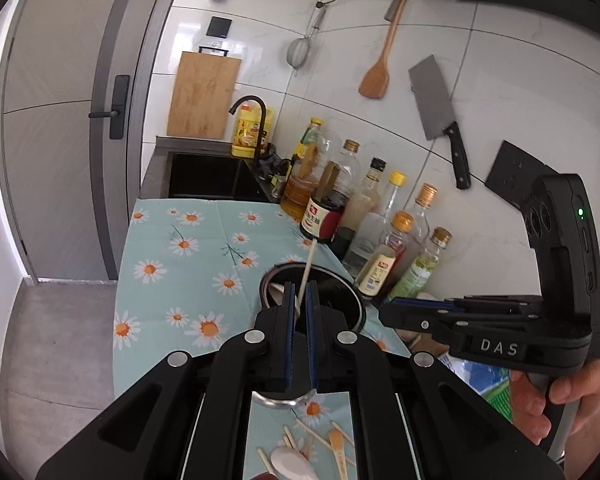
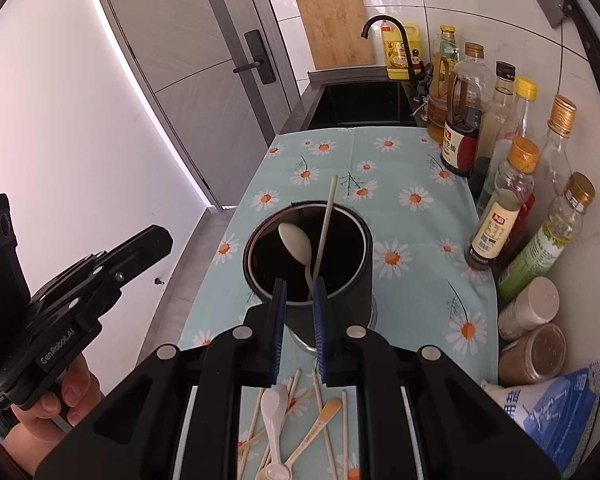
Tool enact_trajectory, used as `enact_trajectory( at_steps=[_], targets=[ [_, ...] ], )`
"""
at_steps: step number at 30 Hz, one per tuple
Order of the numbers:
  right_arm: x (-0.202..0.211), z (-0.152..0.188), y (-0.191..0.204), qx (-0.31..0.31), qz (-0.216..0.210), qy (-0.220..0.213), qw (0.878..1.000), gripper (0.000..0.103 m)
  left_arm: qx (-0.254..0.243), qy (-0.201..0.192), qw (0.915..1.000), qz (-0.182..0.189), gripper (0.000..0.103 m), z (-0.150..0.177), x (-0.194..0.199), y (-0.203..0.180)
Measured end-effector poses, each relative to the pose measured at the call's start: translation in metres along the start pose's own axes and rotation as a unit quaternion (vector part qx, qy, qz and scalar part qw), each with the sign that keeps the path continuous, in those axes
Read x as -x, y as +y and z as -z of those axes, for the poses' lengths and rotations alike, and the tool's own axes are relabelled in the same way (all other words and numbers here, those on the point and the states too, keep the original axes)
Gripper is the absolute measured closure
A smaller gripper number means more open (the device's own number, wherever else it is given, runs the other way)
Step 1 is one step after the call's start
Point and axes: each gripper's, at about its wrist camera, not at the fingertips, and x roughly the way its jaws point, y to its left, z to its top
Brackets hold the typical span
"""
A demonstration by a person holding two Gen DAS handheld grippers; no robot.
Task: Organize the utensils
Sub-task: 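Carry chopstick and spoon over the black holder and release both into it, then return both tools to the pile and grasp a white plastic spoon with the right tool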
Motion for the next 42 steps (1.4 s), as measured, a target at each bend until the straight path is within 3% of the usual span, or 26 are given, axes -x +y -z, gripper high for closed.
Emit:
enact_trajectory(
  at_steps=[10, 18, 23, 38, 40, 41, 42],
  targets=[
    [0.011, 0.035, 0.006, -0.021, -0.003, 0.021, 1.0, 0.082, -0.018, 0.043, 0.9989, 0.009, 0.097, 0.028, 0.024, -0.005],
    [0.005, 0.074, 0.007, -0.036, -0.004, 0.06, 0.998, 0.081, -0.007, 0.08, 0.9961, 0.038, 0.097, 0.062, 0.034, -0.001],
    [-0.01, 0.098, 0.006, -0.038, -0.007, 0.093, 0.995, 0.073, 0.005, 0.099, 0.9941, 0.045, 0.097, 0.084, 0.039, 0.003],
    [-0.07, 0.141, 0.009, -0.029, -0.049, 0.191, 0.98, 0.072, 0.057, 0.166, 0.983, 0.055, 0.097, 0.156, 0.056, 0.027],
    [-0.077, 0.141, 0.009, -0.029, -0.059, 0.197, 0.978, 0.07, 0.061, 0.168, 0.9823, 0.055, 0.077, 0.161, 0.059, 0.029],
    [-0.082, 0.141, 0.009, -0.027, -0.064, 0.202, 0.977, 0.064, 0.064, 0.169, 0.9818, 0.057, 0.062, 0.164, 0.06, 0.03],
    [-0.087, 0.141, 0.01, -0.027, -0.066, 0.207, 0.976, 0.063, 0.066, 0.17, 0.9814, 0.062, 0.062, 0.166, 0.061, 0.03]
  ],
)
